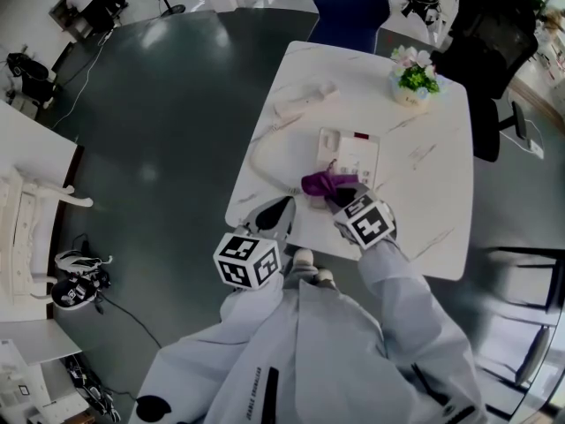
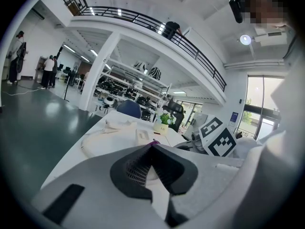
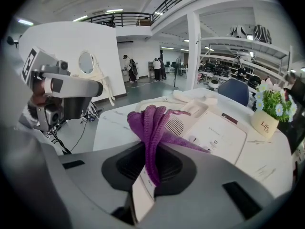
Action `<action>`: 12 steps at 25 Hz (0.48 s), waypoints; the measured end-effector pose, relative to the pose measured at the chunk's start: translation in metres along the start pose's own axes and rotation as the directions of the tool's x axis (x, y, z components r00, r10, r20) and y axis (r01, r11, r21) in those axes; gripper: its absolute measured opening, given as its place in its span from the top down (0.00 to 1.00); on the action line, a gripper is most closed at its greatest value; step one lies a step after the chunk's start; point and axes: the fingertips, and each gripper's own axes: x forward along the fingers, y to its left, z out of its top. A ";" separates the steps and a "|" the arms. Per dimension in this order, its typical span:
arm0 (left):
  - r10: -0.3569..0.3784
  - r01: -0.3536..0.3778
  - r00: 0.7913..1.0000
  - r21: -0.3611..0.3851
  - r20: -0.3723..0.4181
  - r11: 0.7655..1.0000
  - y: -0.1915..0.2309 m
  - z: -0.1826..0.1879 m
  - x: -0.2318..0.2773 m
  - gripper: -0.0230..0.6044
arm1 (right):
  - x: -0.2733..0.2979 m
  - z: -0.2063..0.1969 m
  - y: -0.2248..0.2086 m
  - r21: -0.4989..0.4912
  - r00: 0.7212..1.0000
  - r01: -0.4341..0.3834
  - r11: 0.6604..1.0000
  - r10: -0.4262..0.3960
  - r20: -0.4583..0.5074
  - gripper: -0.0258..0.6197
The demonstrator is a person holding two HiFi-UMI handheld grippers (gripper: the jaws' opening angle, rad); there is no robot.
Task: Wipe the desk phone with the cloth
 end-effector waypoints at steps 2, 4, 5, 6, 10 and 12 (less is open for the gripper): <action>0.001 -0.001 1.000 0.000 0.002 1.000 -0.001 -0.001 -0.002 0.97 | 0.001 -0.002 0.002 -0.003 1.000 -0.004 1.000 0.004 -0.001 0.90; 0.001 -0.001 1.000 0.002 0.005 1.000 -0.002 -0.001 -0.004 0.97 | 0.000 -0.004 0.005 -0.002 1.000 -0.009 1.000 0.009 -0.003 0.90; 0.001 -0.001 1.000 0.003 0.007 1.000 -0.003 -0.002 -0.005 0.97 | 0.000 -0.005 0.007 -0.001 1.000 -0.013 1.000 0.013 -0.007 0.90; 0.002 -0.002 1.000 0.003 0.009 1.000 -0.004 -0.002 -0.006 0.97 | -0.001 -0.007 0.009 -0.002 1.000 -0.016 1.000 0.015 -0.012 0.90; 0.003 -0.003 1.000 0.007 0.014 1.000 -0.005 -0.001 -0.010 0.97 | -0.002 -0.010 0.015 -0.003 0.999 -0.031 1.000 0.031 -0.032 0.90; 0.004 -0.004 1.000 0.008 0.017 1.000 -0.006 0.000 -0.011 0.97 | -0.002 -0.012 0.020 0.006 0.998 -0.049 0.999 0.050 -0.036 0.90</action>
